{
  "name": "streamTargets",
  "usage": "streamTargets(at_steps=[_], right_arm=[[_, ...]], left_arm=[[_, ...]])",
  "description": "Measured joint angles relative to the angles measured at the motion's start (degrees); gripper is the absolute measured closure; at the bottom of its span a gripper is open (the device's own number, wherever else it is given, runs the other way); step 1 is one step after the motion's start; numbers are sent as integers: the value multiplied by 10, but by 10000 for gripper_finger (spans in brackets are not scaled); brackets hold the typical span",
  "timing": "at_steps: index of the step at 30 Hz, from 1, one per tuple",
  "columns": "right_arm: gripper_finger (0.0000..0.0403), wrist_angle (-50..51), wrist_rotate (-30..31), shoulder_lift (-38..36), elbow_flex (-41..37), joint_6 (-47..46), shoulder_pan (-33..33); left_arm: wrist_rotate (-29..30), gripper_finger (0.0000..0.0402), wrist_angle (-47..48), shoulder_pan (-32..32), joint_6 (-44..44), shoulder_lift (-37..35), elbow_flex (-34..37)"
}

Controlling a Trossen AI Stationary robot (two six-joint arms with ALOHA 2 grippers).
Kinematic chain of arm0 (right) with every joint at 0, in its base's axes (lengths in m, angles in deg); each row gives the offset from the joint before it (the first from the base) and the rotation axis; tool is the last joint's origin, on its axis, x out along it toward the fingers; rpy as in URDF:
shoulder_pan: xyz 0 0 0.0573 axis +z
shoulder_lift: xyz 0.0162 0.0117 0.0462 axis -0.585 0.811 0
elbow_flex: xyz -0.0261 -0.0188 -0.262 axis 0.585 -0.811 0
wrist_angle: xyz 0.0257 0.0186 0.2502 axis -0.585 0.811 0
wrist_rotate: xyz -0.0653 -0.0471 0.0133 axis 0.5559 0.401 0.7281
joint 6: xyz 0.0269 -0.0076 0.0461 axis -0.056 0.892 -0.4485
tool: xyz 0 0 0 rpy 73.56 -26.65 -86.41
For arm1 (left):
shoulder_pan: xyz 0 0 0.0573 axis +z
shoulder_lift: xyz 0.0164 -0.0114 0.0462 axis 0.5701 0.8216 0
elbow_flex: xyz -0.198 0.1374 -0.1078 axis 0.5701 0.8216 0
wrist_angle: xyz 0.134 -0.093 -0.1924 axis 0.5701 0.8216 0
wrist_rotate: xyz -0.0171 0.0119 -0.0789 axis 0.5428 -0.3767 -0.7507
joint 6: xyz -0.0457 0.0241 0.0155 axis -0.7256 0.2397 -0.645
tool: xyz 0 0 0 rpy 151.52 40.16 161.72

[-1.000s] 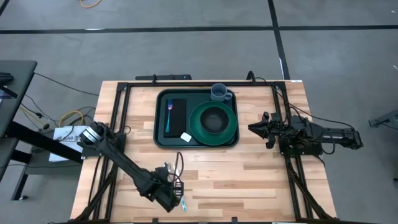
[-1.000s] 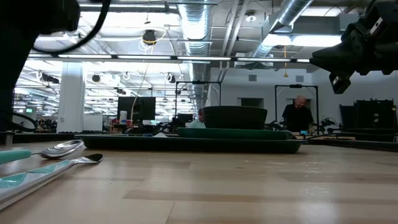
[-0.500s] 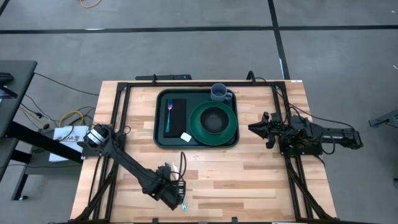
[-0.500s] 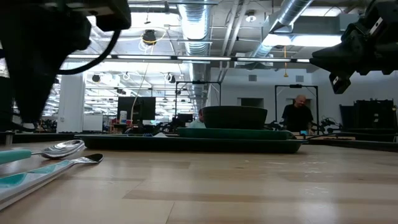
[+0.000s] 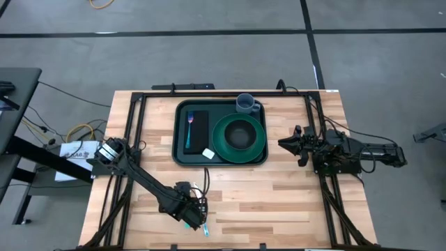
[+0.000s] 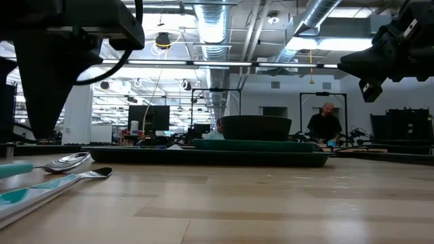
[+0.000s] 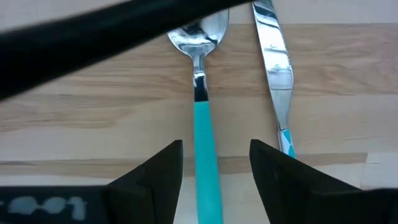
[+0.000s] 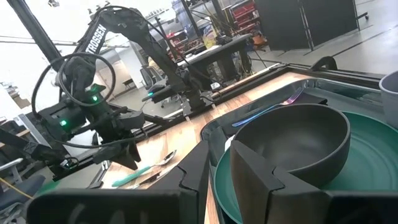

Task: Set up tray
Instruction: Put the light blue spoon beside the blue fork on top of the black towel on the black serving tray

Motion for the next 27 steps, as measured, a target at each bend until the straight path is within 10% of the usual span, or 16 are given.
streamTargets(at_steps=[27], right_arm=[[344,0,0,0,0,0,0]], left_arm=[[6,229,-80,17,99,1,34]])
